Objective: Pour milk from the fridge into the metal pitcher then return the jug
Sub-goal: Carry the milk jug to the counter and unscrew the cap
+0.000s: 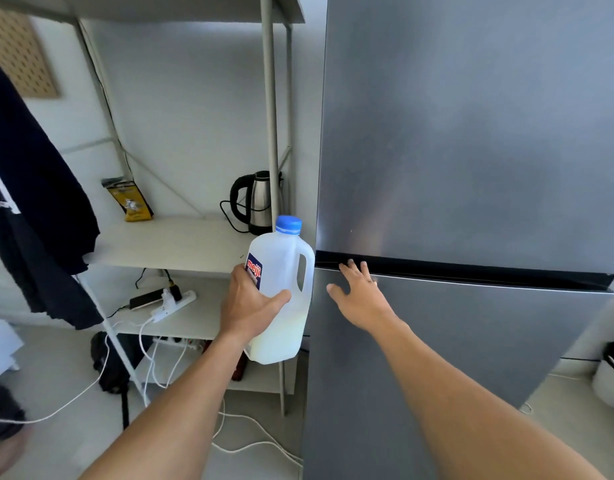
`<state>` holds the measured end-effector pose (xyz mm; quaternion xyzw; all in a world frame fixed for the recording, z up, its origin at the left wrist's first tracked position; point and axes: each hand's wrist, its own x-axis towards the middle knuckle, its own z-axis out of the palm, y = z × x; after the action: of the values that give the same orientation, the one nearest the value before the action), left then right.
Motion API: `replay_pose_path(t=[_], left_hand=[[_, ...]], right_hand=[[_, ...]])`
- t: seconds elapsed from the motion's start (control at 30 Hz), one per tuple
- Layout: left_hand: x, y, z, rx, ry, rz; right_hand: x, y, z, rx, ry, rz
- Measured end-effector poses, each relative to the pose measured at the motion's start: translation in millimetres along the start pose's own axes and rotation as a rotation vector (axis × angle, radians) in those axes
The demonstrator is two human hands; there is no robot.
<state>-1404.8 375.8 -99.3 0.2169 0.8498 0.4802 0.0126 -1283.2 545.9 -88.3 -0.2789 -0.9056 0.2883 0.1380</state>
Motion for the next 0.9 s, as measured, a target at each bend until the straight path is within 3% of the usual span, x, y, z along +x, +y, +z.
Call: replay_pose_path(t=[0.13, 0.33, 0.53, 0.9], left_hand=[[-12.5, 3.0, -5.8, -0.042, 0.013, -0.046], [-46.9, 10.0, -13.6, 0.028, 0.043, -0.086], [-91.5, 11.9, -22.6, 0.055, 0.124, -0.175], [-230.4, -8.4, -28.8, 0.093, 0.352, -0.453]], right_hand=[[-15.4, -0.7, 5.9, 0.223, 0.141, -0.04], [-25.8, -19.2, 17.6, 0.388, -0.166, -0.076], [-43.4, -26.2, 28.1, 0.433, -0.299, -0.167], [-122.7, -23.2, 54.5, 0.251, -0.585, -0.445]])
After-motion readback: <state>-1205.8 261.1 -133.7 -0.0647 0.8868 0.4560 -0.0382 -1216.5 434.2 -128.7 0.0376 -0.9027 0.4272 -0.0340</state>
